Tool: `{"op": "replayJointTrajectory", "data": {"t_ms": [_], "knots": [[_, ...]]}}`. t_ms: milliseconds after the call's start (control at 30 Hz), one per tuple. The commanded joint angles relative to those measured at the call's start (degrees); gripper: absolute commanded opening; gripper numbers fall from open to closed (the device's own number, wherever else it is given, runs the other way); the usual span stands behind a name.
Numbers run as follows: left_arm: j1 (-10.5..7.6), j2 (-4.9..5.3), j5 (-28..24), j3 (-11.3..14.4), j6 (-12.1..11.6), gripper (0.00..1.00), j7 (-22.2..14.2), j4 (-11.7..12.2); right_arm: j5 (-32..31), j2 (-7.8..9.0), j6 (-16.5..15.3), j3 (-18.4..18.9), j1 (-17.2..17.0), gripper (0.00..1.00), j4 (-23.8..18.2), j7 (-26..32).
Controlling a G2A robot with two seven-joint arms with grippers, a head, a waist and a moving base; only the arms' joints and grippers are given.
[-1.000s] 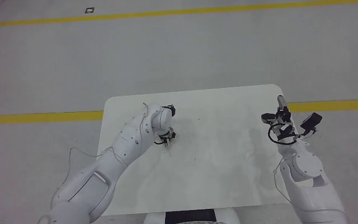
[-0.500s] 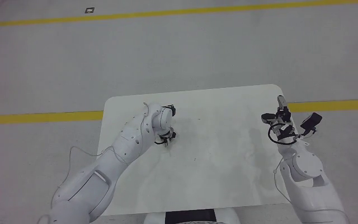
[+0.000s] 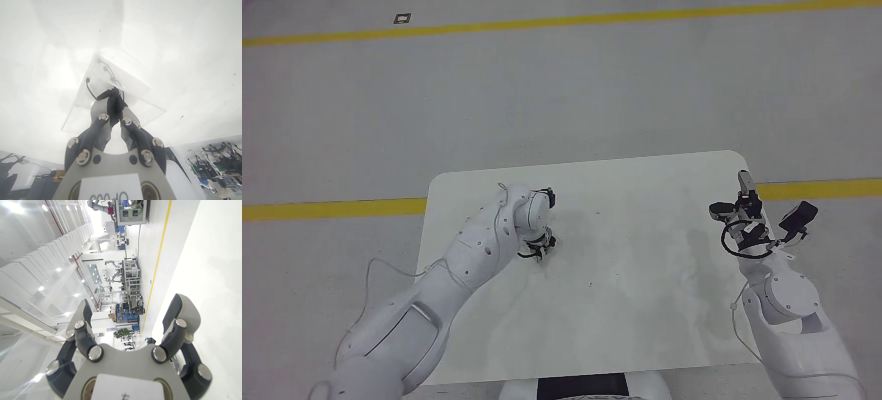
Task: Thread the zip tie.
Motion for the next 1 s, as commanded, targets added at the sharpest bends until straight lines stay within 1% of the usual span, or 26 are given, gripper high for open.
{"op": "replayJointTrajectory", "data": {"t_ms": [0, 67, 133, 233, 333, 433, 533, 600, 667, 733, 867, 967], "knots": [[-0.03, 0.07, 0.5, 0.1, 0.7, 0.0, 0.2, -0.9, 0.0, 0.0, 0.0, 0.0, 0.0, 1.0, 0.0, 0.0], [0.2, 0.35, 1.1, -0.1, 1.3, 0.0, -0.1, -2.7, 0.0, 0.0, 0.0, 0.0, 0.0, 1.0, 0.0, 0.0], [0.62, 0.91, 2.2, -0.5, 2.2, 0.0, -1.2, -5.0, 0.0, 0.0, 0.0, 0.0, 0.0, 1.0, 0.0, 0.0], [1.8, 2.04, 4.0, -1.8, 2.4, 0.0, -2.6, -8.6, 0.0, 0.0, 0.0, 0.0, 0.0, 1.0, 0.0, 0.0], [3.48, 3.27, 6.2, -3.7, 2.4, 0.0, -4.3, -12.4, 0.0, 0.0, 0.0, 0.0, 0.0, 1.0, 0.0, 0.0], [5.32, 4.35, 8.3, -5.9, 2.4, 0.0, -5.7, -15.6, 0.0, 0.0, 0.0, 0.0, 0.0, 1.0, 0.0, 0.0], [7.32, 5.17, 9.8, -7.7, 2.4, 0.0, -6.2, -18.6, 0.0, 0.0, 0.0, 0.0, 0.0, 1.0, 0.0, 0.0], [8.31, 5.57, 10.2, -8.4, 2.4, 0.0, -6.2, -20.2, 0.0, 0.0, 0.0, 0.0, 0.0, 1.0, 0.0, 0.0], [9.1, 5.99, 10.5, -8.9, 2.4, 0.0, -6.2, -21.3, 0.0, 0.0, 0.0, 0.0, 0.0, 1.0, 0.0, 0.0], [9.47, 6.29, 10.2, -9.3, 2.4, 0.0, -6.2, -21.5, 0.0, 0.0, 0.0, 0.0, 0.0, 1.0, 0.0, 0.0], [9.6, 6.75, 9.5, -9.5, 2.0, 0.0, -6.2, -21.5, 0.0, 0.0, 0.0, 0.0, 0.0, 1.0, 0.0, 0.0], [9.61, 6.98, 8.4, -9.8, 1.2, 0.0, -6.2, -21.6, 0.0, 0.0, 0.0, 0.0, 0.0, 1.0, 0.0, 0.0]]}}
